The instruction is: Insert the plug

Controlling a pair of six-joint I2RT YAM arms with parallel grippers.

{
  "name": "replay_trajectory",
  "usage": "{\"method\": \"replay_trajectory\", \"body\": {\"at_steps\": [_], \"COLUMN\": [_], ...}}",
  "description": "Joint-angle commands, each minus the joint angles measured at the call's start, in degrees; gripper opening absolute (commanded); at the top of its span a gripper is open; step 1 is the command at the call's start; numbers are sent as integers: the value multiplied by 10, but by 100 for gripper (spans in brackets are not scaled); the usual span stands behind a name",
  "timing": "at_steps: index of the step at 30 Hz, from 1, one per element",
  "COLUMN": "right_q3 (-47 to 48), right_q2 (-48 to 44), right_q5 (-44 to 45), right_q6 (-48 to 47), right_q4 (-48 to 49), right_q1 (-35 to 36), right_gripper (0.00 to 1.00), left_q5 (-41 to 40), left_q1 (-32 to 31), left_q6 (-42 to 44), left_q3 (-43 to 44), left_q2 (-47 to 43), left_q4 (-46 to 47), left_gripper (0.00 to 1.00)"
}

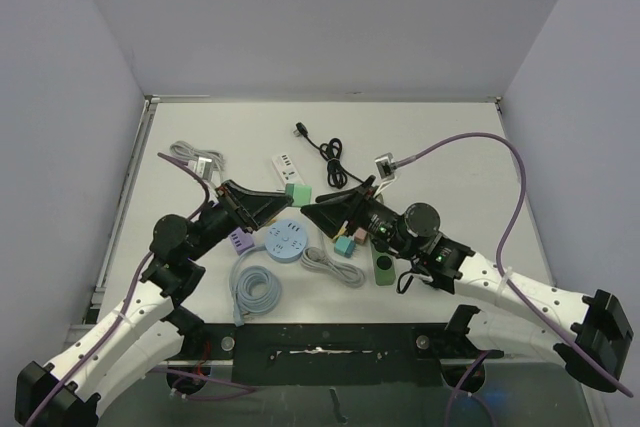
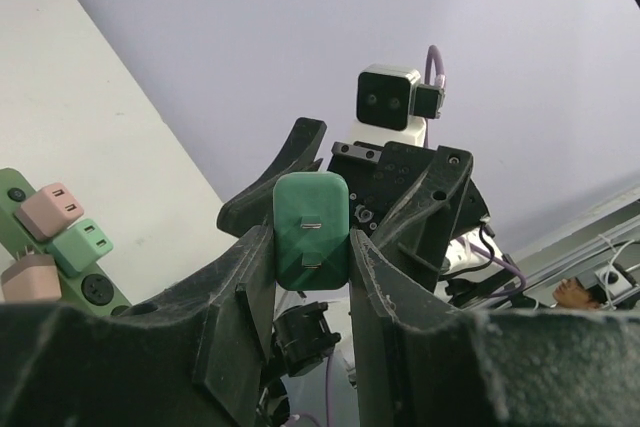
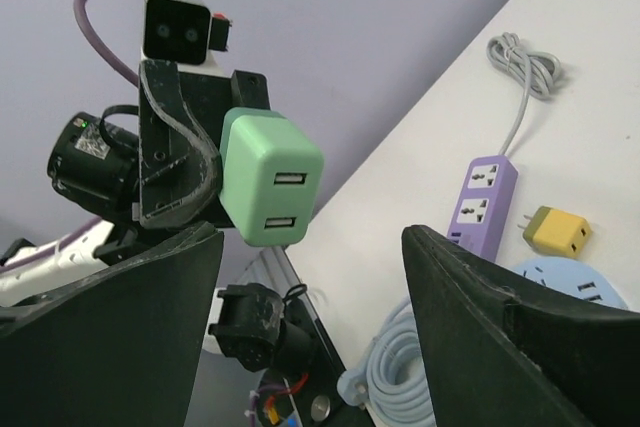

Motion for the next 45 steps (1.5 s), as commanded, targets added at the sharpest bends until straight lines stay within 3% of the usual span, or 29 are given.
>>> {"method": "replay_trajectory", "body": {"at_steps": [1,10,20,22,25,28,31,35,39,45], "right_q3": [29,59,59,52,46,45,55,66,82,82], "right_q2": [6,54,93,94,86,57,14,-36,-64,-79], "right_q5": [32,-59,-138,-142,-136,-89,3,136,244,299], "right_q6": [37,68,78,74,58,15,-38,-77,-60,-7], "right_q4": [81,134,204,219,203,100,-85,-304,-501,-642], "right_q1": [2,-17,-22,-23,-30,-45,-56,-61,-62,-57], "right_gripper": [71,53,14,8,2,0,0,0,0,0], "left_q5": [-1,8,8,9,-5,-61,-145,-218,-284,-305], "left_q1": [3,3,4,4,4,5,5,7,7,8], "left_q6": [-20,-31,15,17,34,97,167,244,290,306], "left_q3": [2,-6,10,9,11,28,58,93,110,109], "left_q2": [-5,-4,-11,-11,-17,-34,-54,-72,-82,-84], "left_q4": [66,85,5,-2,-44,-151,-288,-403,-477,-497], "left_gripper": [22,22,27,31,50,65,73,73,73,73]}}
